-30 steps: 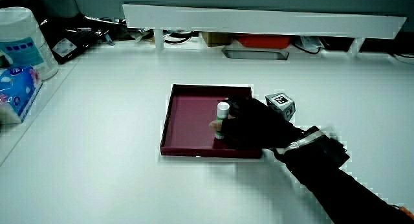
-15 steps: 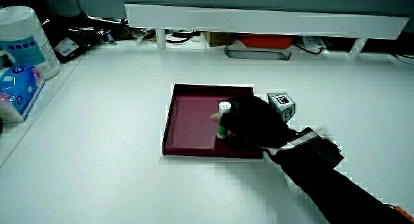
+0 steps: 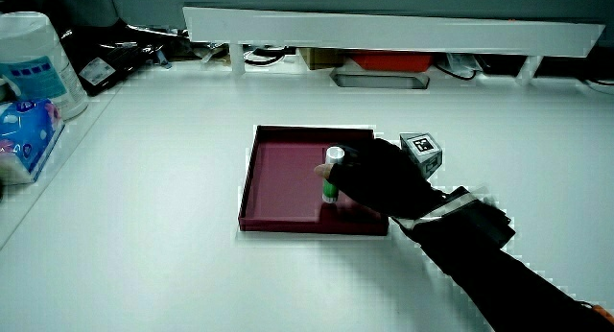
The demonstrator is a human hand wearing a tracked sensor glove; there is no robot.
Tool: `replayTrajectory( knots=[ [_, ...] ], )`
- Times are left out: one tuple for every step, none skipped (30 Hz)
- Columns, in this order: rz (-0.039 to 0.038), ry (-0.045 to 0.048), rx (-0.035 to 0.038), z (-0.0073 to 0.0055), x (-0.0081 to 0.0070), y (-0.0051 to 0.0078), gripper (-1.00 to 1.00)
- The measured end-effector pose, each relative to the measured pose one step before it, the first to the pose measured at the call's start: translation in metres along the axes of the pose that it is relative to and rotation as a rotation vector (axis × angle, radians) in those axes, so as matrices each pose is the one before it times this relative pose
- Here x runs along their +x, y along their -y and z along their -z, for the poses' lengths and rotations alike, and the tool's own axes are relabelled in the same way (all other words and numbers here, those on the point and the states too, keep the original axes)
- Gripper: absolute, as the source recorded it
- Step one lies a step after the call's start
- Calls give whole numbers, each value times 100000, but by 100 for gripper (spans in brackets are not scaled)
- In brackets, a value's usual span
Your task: Pick glue stick
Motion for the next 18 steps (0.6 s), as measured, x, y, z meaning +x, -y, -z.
replayTrajectory(
  knots=[
    [-1674,-1511,-415,-6,-167,24,100],
    [39,602,-235,-95,-320,114,100],
    [-51,-576,-414,-121,-351,118,100],
    [-867,1630,162,-162,-241,54,100],
    [-1964,-957,-80,-154,-247,55,100],
    [827,-1254,-125,-217,-429,142,100],
    [-3123,110,242,-287,-89,34,100],
    [-2313,-3142,-207,-276,-408,137,100],
    [970,389,219,-344,-427,173,100],
    [-1574,-466,363,-347,-320,123,100],
    [-883,73,20,-369,-463,143,100],
    [-803,1420,1327,-402,-327,131,100],
    [-2748,-2740,-503,-333,-395,63,100],
    [-367,-2802,-198,-322,-567,151,100],
    [-699,458,567,-411,-433,142,100],
    [1586,2219,-51,-447,-552,195,100],
    [-3121,-3348,590,-374,-373,154,100],
    [-38,1192,655,-507,-333,195,100]
  ],
)
